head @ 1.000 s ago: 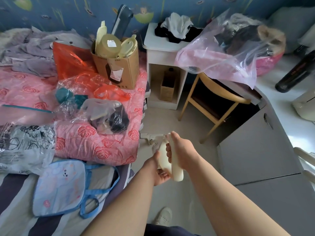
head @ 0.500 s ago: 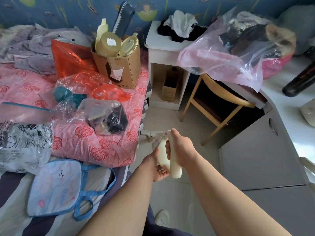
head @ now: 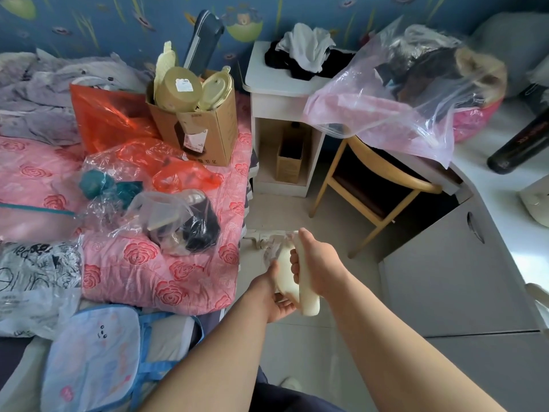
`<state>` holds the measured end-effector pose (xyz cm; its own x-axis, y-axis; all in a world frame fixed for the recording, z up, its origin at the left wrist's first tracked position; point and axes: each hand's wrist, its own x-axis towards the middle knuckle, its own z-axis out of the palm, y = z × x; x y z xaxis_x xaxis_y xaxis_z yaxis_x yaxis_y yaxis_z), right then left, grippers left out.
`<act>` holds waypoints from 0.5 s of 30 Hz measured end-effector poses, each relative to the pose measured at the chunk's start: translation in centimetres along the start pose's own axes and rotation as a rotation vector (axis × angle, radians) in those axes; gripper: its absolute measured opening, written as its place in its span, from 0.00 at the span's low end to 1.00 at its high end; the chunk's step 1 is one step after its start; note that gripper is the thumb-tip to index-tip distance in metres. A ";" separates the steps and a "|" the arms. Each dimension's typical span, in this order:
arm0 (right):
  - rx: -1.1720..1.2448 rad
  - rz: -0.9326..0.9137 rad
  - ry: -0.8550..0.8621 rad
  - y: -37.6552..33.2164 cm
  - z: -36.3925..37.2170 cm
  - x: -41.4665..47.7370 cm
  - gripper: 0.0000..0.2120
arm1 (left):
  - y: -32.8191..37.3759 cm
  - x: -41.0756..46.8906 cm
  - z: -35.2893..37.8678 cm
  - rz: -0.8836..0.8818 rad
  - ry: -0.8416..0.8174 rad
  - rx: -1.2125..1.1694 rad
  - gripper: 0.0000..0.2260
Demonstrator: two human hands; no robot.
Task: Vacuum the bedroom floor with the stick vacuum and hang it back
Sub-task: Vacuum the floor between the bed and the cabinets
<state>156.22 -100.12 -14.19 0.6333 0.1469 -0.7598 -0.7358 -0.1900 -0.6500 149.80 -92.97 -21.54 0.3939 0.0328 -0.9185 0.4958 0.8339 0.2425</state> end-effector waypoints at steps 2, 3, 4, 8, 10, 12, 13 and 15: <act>0.008 -0.001 -0.009 -0.5 0.5 0.2 0.17 | 0.9 0.0 -0.1 -0.010 -0.001 0.004 0.21; 0.010 0.000 -0.013 -0.8 0.9 0.3 0.16 | 1.3 0.0 -0.2 -0.013 -0.003 0.005 0.21; 0.010 0.001 -0.017 -1.0 1.1 0.3 0.16 | 1.7 0.0 -0.2 -0.016 -0.006 0.004 0.21; -0.002 0.005 -0.020 -1.6 2.3 0.6 0.17 | 3.0 0.0 -0.5 -0.022 -0.009 0.004 0.20; -0.016 0.008 -0.019 -1.7 2.7 0.7 0.17 | 3.3 -0.1 -0.6 -0.019 -0.010 0.006 0.20; -0.030 0.003 -0.020 -1.8 3.1 0.9 0.17 | 3.7 -0.1 -0.8 -0.020 -0.011 0.010 0.19; -0.034 -0.001 -0.020 -1.8 3.2 1.0 0.17 | 3.8 -0.1 -0.9 -0.020 -0.014 0.009 0.19; -0.033 -0.008 -0.022 -1.9 3.5 1.2 0.17 | 4.3 -0.1 -0.9 -0.022 -0.022 0.012 0.19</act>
<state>157.57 -96.13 -13.90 0.6337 0.1697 -0.7548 -0.7220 -0.2206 -0.6558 151.22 -88.83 -20.70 0.3999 0.0027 -0.9166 0.5134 0.8277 0.2264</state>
